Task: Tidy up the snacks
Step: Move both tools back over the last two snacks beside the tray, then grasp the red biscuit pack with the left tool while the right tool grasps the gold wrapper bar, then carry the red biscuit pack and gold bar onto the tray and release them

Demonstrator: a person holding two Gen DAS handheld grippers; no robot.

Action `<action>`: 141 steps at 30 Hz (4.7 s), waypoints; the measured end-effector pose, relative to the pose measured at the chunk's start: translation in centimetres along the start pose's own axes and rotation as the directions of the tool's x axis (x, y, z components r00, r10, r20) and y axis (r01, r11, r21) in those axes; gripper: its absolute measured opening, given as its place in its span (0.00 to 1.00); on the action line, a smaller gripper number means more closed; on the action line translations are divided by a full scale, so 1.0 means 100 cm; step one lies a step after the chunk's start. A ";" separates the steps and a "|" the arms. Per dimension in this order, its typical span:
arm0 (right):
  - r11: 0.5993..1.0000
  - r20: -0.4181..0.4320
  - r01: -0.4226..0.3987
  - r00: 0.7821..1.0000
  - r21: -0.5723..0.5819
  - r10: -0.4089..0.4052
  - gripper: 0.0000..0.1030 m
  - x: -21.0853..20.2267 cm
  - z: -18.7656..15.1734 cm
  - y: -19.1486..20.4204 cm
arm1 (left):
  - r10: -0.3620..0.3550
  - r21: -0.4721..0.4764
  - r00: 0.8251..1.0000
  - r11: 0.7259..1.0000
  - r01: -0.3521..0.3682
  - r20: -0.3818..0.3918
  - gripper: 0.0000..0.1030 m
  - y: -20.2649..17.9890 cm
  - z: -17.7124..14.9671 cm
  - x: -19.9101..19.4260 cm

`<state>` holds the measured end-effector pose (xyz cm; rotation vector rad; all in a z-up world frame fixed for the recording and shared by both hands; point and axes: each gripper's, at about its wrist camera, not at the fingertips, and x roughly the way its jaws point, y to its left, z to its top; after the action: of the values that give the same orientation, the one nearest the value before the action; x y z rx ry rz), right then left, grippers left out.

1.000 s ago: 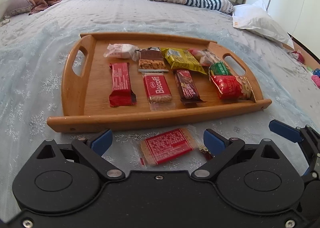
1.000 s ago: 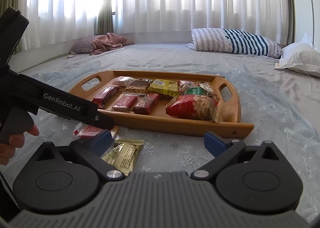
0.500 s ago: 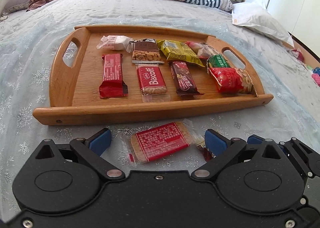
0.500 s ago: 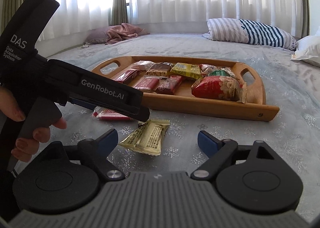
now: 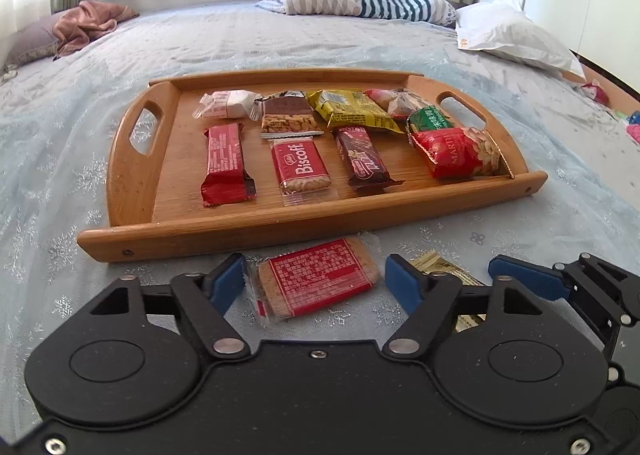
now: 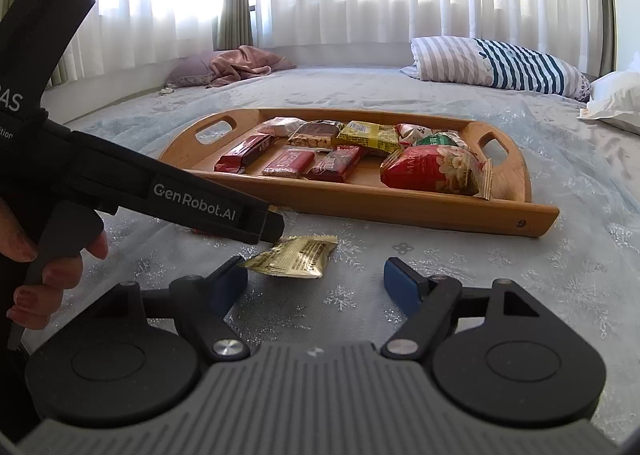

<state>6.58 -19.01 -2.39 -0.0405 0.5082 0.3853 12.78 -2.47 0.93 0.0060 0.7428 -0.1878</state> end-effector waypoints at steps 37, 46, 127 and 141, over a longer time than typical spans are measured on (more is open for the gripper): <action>0.997 0.039 0.055 0.998 0.060 -0.057 0.34 -0.009 0.005 -0.001 | -0.011 0.039 1.000 0.999 0.010 0.024 0.65 0.002 0.001 -0.023; 0.994 0.064 0.085 0.994 0.070 -0.089 0.34 -0.012 0.013 -0.004 | -0.008 0.036 0.999 0.999 0.006 0.044 0.64 0.006 0.009 -0.028; 0.990 -0.151 0.141 0.979 0.033 -0.134 0.34 0.205 0.161 -0.065 | 0.130 -0.158 0.991 0.979 -0.132 -0.026 0.63 0.091 0.192 0.165; 0.990 -0.171 0.140 0.976 0.035 -0.132 0.34 0.209 0.158 -0.066 | 0.135 -0.158 0.990 0.977 -0.141 -0.044 0.63 0.090 0.187 0.173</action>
<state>33.13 -15.73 0.95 -0.0630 0.6775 0.2367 39.34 2.09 2.53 -0.0927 0.7859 0.0051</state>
